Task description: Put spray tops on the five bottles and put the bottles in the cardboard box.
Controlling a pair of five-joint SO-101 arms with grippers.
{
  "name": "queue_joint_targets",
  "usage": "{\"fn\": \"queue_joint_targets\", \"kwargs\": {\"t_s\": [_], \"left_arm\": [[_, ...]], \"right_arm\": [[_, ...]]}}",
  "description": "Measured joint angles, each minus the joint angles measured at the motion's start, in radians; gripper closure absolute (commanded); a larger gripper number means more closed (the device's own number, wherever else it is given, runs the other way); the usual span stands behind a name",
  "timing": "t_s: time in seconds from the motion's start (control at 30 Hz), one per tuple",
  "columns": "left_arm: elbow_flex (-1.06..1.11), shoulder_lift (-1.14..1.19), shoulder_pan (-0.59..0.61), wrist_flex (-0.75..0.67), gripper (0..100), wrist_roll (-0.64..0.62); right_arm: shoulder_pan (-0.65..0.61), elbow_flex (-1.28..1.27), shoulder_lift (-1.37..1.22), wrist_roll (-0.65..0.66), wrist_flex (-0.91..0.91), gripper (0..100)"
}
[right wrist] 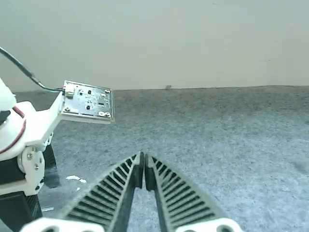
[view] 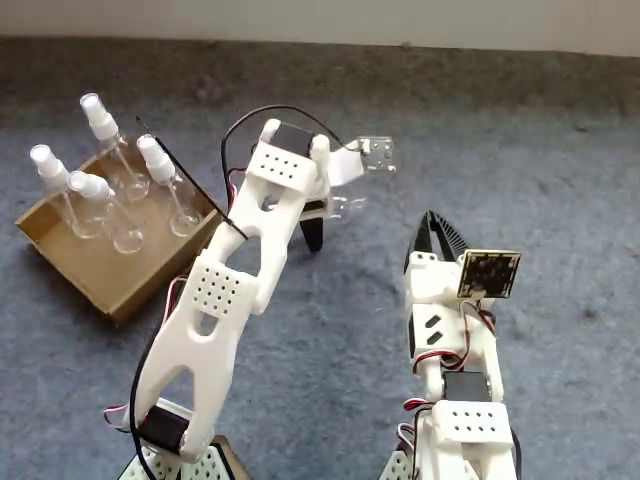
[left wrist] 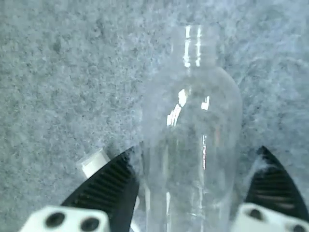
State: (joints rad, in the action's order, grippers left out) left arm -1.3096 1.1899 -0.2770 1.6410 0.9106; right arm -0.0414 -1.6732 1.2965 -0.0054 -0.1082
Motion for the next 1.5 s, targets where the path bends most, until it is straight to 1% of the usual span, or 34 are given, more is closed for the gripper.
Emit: {"fn": "queue_joint_targets", "kwargs": {"t_s": [0.33,0.47,0.63,0.9,0.97,1.1,1.2,1.33,1.5], "left_arm": [[-0.005,0.0,-0.026,0.081,77,0.0],[-0.005,0.0,-0.026,0.094,82,0.0],[-0.005,0.0,-0.026,0.098,85,-0.118],[-0.005,0.0,-0.026,0.104,85,-0.143],[-0.005,-0.003,-0.026,0.104,85,-0.192],[-0.005,-0.066,-0.026,0.106,85,-0.381],[0.034,-0.112,-0.026,0.107,85,-0.482],[0.175,-0.183,-0.026,0.107,85,-0.532],[0.344,-0.33,-0.026,0.107,85,-0.551]], "right_arm": [[0.0,0.0,0.0,0.0,0.0,99.4],[-0.002,0.0,0.0,0.0,0.0,99.4],[-0.002,0.0,0.0,0.0,0.0,99.4],[-0.002,0.0,0.0,0.0,0.0,99.4],[-0.002,0.0,0.0,0.0,0.0,99.4],[-0.002,0.0,0.0,0.0,0.0,99.4],[-0.002,0.0,0.0,0.0,0.0,99.4],[-0.002,0.0,0.0,0.0,0.0,99.4],[-0.002,0.0,0.0,0.0,0.0,99.4]]}}
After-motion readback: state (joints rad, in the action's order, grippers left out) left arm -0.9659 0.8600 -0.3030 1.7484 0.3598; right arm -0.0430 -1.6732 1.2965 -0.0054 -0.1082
